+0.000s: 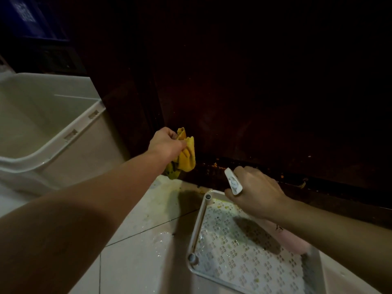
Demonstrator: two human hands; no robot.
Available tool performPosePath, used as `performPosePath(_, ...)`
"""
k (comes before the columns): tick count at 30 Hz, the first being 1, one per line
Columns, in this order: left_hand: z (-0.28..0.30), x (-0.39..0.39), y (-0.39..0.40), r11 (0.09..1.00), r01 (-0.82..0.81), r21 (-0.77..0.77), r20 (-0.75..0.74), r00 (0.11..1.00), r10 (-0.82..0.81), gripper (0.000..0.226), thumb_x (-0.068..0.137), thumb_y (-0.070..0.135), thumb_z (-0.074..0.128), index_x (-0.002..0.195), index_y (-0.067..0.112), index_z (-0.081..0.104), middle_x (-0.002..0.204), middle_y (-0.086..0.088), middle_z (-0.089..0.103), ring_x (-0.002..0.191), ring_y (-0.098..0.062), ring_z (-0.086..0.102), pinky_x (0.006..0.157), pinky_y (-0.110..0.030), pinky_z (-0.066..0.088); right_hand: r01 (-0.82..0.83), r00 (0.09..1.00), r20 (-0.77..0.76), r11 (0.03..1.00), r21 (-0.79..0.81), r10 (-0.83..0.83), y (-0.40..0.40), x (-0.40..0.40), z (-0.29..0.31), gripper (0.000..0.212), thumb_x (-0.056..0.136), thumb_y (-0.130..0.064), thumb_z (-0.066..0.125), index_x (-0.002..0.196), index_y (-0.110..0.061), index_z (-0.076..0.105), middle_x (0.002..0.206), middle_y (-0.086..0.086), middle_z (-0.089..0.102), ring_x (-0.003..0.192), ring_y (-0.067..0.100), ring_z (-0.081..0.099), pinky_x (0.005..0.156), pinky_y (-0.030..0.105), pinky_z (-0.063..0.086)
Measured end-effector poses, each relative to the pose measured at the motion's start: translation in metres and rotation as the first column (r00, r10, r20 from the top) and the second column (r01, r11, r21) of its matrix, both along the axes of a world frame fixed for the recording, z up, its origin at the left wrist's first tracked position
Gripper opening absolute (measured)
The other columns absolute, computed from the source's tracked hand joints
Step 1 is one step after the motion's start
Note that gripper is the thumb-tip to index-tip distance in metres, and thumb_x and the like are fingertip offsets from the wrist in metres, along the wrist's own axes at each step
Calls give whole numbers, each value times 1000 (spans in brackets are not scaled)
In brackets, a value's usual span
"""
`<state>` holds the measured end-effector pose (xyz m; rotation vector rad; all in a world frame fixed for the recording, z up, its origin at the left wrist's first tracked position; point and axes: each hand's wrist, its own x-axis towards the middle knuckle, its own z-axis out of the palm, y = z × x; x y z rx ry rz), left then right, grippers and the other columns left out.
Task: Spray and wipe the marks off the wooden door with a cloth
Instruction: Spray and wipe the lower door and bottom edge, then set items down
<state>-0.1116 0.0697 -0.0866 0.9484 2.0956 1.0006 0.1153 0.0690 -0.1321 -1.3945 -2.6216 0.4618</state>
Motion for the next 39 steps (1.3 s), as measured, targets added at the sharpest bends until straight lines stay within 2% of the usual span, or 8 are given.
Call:
performPosePath(6,-9,-1,1,1000,-12,12,-27,1000,13,23,88,25,67,104,20,51,104,-4,58,95,-22,59,87,-42,53,7,999,32,997,78,-10,2,2,-3,29,89,-49,50,70,-31,37,72,-12,45,62,10,48,54,28,32)
performPosePath(10,-16,-2,1,995,-86,48,-60,994,89,32,89,24,66,111,20,44,98,-1,53,77,-13,53,64,-30,45,101,995,-18,987,125,-100,6,5,-2,30,88,-43,49,65,-25,44,62,-10,51,54,8,49,48,25,28)
performPosePath(14,-21,0,1,989,-150,-5,-51,987,150,34,88,26,66,115,13,51,105,-5,57,90,-22,56,74,-35,47,115,993,-51,985,126,-109,6,6,-1,25,89,-44,50,76,-23,46,70,-10,49,57,7,45,48,25,27)
performPosePath(19,-23,12,6,997,-49,-59,-1,999,49,27,83,29,72,103,16,60,103,-6,65,95,-23,62,89,-39,53,125,978,-171,992,26,-119,3,11,-2,27,86,-47,59,86,-24,45,80,-9,45,66,6,42,54,25,30)
performPosePath(25,-23,56,13,999,-3,47,-7,1000,4,28,82,36,70,100,21,56,90,1,61,78,-12,58,61,-27,46,295,892,-367,955,31,-263,-4,40,4,29,82,-46,58,69,-25,44,62,-6,50,54,13,49,49,33,39)
performPosePath(28,-21,76,12,997,13,76,-12,1000,-12,26,81,38,71,94,24,54,87,5,58,73,-7,55,52,-23,40,340,869,-395,940,39,-298,-10,57,6,28,83,-42,56,64,-25,45,55,-6,49,48,12,49,48,29,33)
performPosePath(32,-16,89,15,995,70,68,-77,995,-65,25,79,38,71,82,27,49,88,3,57,73,-10,55,51,-23,38,337,861,-403,942,-6,-311,-16,80,4,27,83,-35,58,62,-25,42,53,-6,47,47,13,46,48,28,29)
performPosePath(39,-2,109,14,978,205,39,-165,967,-196,29,79,40,73,98,25,56,93,1,61,79,-13,60,58,-25,47,348,717,-589,924,-161,-373,-27,112,7,11,84,-26,66,80,-22,56,73,-1,60,69,11,56,55,26,42)
